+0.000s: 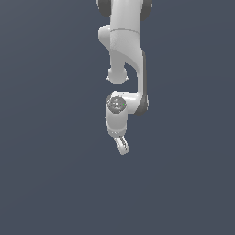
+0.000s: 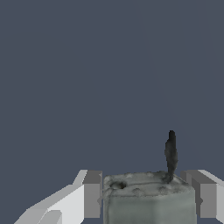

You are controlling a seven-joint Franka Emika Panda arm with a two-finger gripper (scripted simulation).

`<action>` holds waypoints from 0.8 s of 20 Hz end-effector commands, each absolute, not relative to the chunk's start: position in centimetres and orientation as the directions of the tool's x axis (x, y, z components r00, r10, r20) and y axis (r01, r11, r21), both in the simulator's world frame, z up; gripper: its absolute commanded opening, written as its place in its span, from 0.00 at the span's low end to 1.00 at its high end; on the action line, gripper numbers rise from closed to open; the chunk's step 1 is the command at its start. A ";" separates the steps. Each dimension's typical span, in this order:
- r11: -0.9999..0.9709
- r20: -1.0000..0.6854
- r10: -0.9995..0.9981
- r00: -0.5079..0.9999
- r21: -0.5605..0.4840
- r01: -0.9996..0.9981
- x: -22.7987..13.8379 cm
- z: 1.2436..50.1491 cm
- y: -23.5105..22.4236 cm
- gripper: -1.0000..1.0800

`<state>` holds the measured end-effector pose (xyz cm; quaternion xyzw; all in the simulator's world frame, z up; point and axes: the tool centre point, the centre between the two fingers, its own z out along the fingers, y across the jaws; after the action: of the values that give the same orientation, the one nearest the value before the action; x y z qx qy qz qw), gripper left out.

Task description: Pick up the object and move it to a goal position.

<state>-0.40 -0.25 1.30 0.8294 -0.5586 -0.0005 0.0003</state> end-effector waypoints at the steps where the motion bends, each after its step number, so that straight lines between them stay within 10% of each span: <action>1: -0.376 0.000 -0.927 0.376 0.000 -0.927 -0.3 1.3 -0.2 0.00; 16: -0.376 0.000 -0.927 0.376 -0.001 -0.927 0.0 2.4 0.7 0.00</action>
<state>-0.17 0.28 1.94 0.8292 -0.5589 -0.0005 0.0004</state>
